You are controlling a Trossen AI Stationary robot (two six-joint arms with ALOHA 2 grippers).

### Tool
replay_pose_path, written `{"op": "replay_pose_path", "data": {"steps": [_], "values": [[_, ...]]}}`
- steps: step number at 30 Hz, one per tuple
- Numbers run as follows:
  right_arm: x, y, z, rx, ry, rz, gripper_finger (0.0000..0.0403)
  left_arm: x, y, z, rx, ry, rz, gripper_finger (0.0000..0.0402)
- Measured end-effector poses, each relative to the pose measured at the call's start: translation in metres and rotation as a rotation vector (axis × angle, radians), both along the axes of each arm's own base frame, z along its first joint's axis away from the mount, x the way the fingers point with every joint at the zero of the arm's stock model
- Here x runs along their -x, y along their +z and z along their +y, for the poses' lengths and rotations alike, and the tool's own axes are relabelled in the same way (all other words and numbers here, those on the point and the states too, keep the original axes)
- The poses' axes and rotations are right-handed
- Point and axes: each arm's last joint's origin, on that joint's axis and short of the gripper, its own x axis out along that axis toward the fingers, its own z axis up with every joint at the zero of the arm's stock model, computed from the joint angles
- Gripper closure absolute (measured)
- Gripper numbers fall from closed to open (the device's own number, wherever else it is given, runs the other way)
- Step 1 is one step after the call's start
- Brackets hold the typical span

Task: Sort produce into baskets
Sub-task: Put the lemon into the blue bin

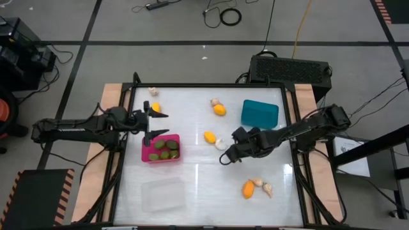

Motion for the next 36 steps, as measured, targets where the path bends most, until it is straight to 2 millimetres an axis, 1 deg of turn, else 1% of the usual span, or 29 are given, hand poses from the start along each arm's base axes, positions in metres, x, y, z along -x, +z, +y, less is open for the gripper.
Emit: {"op": "replay_pose_path", "data": {"steps": [3, 6, 9, 13, 16, 21, 28, 32, 36], "values": [[0.008, -0.003, -0.010, -0.080, 0.011, 0.137, 0.0149, -0.001, -0.001, 0.000, 0.000, 0.000, 0.004, 0.0110], [0.015, -0.005, -0.020, -0.167, 0.084, 0.266, 0.0149, -0.001, -0.001, 0.000, 0.000, 0.001, 0.006, 0.0110], [0.019, -0.005, -0.028, -0.195, 0.147, 0.350, 0.0149, -0.002, 0.000, 0.000, -0.001, 0.001, -0.001, 0.0110], [0.021, -0.005, -0.035, -0.217, 0.248, 0.399, 0.0149, -0.003, -0.001, 0.000, -0.001, 0.003, 0.003, 0.0110], [0.023, -0.005, -0.038, -0.268, 0.308, 0.428, 0.0149, -0.006, -0.003, 0.001, 0.000, 0.004, 0.019, 0.0110], [0.030, -0.005, -0.041, -0.306, 0.333, 0.513, 0.0149, -0.018, -0.009, 0.002, 0.004, 0.005, 0.050, 0.0110], [0.028, -0.005, -0.044, -0.270, 0.441, 0.516, 0.0149, -0.030, -0.017, 0.003, 0.007, 0.006, 0.083, 0.0110], [0.029, -0.005, -0.049, -0.185, 0.445, 0.551, 0.0149, -0.032, -0.018, 0.004, -0.007, 0.004, 0.086, 0.0110], [0.029, -0.007, -0.056, -0.189, 0.433, 0.562, 0.0149, -0.032, -0.018, 0.004, -0.011, 0.003, 0.086, 0.0110]]}}
